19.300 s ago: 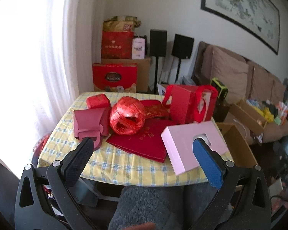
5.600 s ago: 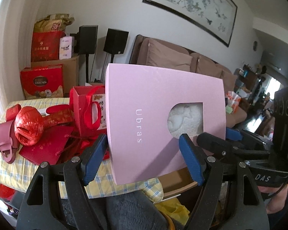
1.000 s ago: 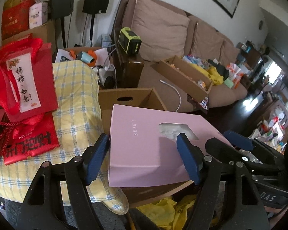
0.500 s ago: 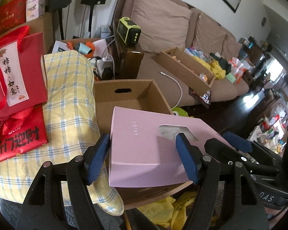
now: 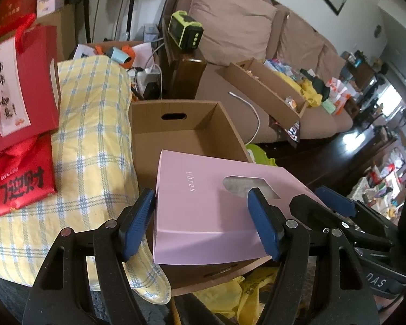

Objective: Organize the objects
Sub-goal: 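Lower the pink box into the cardboard box with the left gripper, then lower the pink box to the cardboard box bottom and open the left gripper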

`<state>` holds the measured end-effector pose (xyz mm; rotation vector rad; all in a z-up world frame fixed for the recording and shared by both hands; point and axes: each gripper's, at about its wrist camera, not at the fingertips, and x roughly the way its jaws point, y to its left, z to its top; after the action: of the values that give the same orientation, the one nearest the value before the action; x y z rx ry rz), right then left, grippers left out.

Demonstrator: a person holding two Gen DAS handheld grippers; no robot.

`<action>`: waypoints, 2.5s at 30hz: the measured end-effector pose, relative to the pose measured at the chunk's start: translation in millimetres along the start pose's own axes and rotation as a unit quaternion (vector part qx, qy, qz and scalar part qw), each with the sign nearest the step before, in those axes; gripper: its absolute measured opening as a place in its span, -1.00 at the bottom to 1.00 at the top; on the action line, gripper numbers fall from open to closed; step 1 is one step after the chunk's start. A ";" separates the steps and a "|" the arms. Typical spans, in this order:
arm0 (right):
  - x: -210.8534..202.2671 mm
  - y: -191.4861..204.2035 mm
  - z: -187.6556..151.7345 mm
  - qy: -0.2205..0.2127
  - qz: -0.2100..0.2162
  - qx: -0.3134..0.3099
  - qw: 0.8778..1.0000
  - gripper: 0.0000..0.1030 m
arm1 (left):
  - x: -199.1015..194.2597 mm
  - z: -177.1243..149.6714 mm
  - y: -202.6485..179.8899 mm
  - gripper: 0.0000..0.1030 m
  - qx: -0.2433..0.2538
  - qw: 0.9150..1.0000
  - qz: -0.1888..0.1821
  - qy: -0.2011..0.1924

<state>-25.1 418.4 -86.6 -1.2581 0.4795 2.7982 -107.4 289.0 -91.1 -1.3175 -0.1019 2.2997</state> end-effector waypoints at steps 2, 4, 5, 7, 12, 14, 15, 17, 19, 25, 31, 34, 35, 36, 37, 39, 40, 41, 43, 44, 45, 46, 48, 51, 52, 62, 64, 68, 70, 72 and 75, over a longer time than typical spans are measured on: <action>1.9 -0.8 -0.6 0.002 0.000 0.001 1.000 0.45 | 2.9 -1.4 0.5 0.30 -0.001 1.000 0.000 0.003; 3.9 -2.4 -1.2 0.005 0.000 0.003 1.000 0.45 | 5.9 -2.7 0.3 0.30 -0.002 1.000 0.001 0.007; 5.2 -3.7 -1.6 0.007 0.000 0.004 1.000 0.45 | 7.5 -3.2 0.6 0.30 -0.003 1.000 0.000 0.008; 6.8 -5.2 -2.3 0.009 0.000 0.006 1.000 0.45 | 10.5 -3.9 0.6 0.30 -0.008 1.000 -0.001 0.013; 9.0 -9.5 -3.7 0.013 -0.003 0.010 1.000 0.45 | 15.4 -5.0 -0.4 0.30 -0.010 1.000 -0.002 0.018; 10.0 -10.9 -4.7 0.014 -0.002 0.012 1.000 0.45 | 17.7 -5.8 -1.0 0.30 -0.011 1.000 -0.002 0.020; 10.5 -11.9 -4.8 0.015 -0.003 0.013 1.000 0.45 | 18.6 -5.9 -1.3 0.30 -0.011 1.000 -0.002 0.021; 11.8 -13.6 -4.9 0.018 -0.003 0.014 1.000 0.45 | 20.4 -7.1 -1.4 0.30 -0.013 1.000 -0.003 0.023; 12.0 -14.1 -5.2 0.019 -0.004 0.013 1.000 0.45 | 22.2 -7.6 -1.2 0.30 -0.014 1.000 -0.004 0.024; 17.2 -17.0 -7.9 0.027 -0.003 0.014 1.000 0.45 | 29.6 -9.4 -0.8 0.30 -0.017 0.999 0.000 0.031; 24.7 -23.0 -11.9 0.038 -0.001 0.017 0.999 0.45 | 39.1 -14.2 0.2 0.30 -0.019 0.999 0.004 0.042; 28.9 -25.0 -14.6 0.044 0.003 0.022 0.999 0.45 | 42.8 -16.4 1.0 0.30 -0.019 0.999 0.009 0.045; 31.0 -26.4 -15.6 0.047 0.004 0.024 0.999 0.45 | 44.4 -16.9 1.5 0.30 -0.019 0.999 0.010 0.047; 32.4 -27.2 -16.2 0.049 0.005 0.025 0.998 0.45 | 46.3 -17.6 1.2 0.30 -0.021 0.998 0.011 0.050; 34.2 -27.9 -16.6 0.051 0.006 0.027 0.998 0.45 | 48.5 -18.5 1.9 0.30 -0.023 0.998 0.012 0.054; 37.6 -30.2 -18.2 0.055 0.007 0.030 0.998 0.45 | 50.9 -19.8 2.9 0.30 -0.025 0.998 0.012 0.058; 39.2 -31.3 -19.0 0.057 0.008 0.031 0.998 0.45 | 52.2 -20.6 3.1 0.30 -0.025 0.998 0.012 0.060; 40.4 -32.6 -19.8 0.059 0.009 0.033 0.998 0.45 | 53.6 -21.6 3.6 0.30 -0.025 0.998 0.013 0.061; 43.0 -35.3 -21.4 0.063 0.011 0.036 0.997 0.45 | 56.4 -22.6 4.3 0.30 -0.025 0.997 0.014 0.065; 44.2 -36.5 -22.3 0.064 0.011 0.038 0.997 0.45 | 58.2 -23.4 4.6 0.30 -0.025 0.997 0.015 0.068; 45.3 -37.7 -23.0 0.066 0.011 0.039 0.997 0.45 | 59.5 -24.0 4.5 0.30 -0.024 0.997 0.015 0.070; 46.2 -38.3 -23.5 0.068 0.011 0.039 0.997 0.45 | 60.0 -24.9 4.3 0.30 -0.024 0.997 0.015 0.071; 48.2 -39.7 -24.9 0.072 0.011 0.042 0.996 0.45 | 62.2 -26.3 4.5 0.30 -0.024 0.997 0.016 0.074; 51.4 -42.6 -26.8 0.077 0.014 0.047 0.996 0.45 | 62.6 -27.0 3.3 0.30 -0.020 0.997 0.023 0.073; 52.1 -42.9 -27.1 0.078 0.016 0.048 0.996 0.45 | 62.7 -27.3 2.9 0.30 -0.019 0.997 0.025 0.072; 55.1 -58.3 -30.8 0.081 0.014 0.069 0.994 0.44 | 73.3 -32.0 -7.6 0.27 -0.017 0.996 0.024 0.085; 56.3 -62.3 -32.1 0.086 0.015 0.071 0.994 0.44 | 75.1 -33.7 -10.9 0.27 -0.008 0.996 0.033 0.085; 64.1 -67.4 -37.1 0.101 0.020 0.078 0.992 0.44 | 81.2 -36.9 -11.4 0.27 -0.009 0.995 0.039 0.096; 65.3 -68.2 -38.1 0.102 0.020 0.080 0.991 0.44 | 81.8 -37.4 -11.4 0.27 -0.010 0.995 0.039 0.096; 65.4 -69.1 -38.6 0.101 0.021 0.082 0.991 0.44 | 82.4 -37.2 -11.4 0.27 -0.006 0.995 0.040 0.095; 67.2 -71.1 -39.7 0.101 0.023 0.085 0.991 0.44 | 84.7 -38.0 -11.3 0.27 -0.002 0.994 0.043 0.096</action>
<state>-30.2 468.2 -179.5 -1.5164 0.7493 2.6101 -107.1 330.0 -175.2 -1.5660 0.0138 2.2286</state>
